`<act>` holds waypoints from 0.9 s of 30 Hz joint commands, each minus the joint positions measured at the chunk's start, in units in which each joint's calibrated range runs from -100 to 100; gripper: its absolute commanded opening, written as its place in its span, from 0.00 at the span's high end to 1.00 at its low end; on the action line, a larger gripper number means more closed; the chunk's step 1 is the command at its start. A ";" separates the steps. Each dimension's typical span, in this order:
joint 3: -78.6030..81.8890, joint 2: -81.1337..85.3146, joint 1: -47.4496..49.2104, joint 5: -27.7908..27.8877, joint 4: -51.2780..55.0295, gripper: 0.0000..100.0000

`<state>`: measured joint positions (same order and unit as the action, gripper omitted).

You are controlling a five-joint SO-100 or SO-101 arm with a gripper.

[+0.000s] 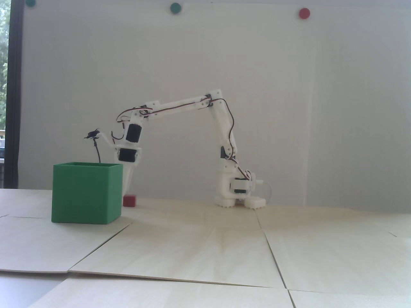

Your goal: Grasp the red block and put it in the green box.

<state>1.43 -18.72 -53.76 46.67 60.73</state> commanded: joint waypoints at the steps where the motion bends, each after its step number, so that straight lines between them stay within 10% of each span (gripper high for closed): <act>1: -2.14 0.44 0.65 0.13 -1.04 0.81; 27: -2.14 5.18 -3.61 0.07 -0.95 0.81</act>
<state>1.43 -18.39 -56.06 46.67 60.73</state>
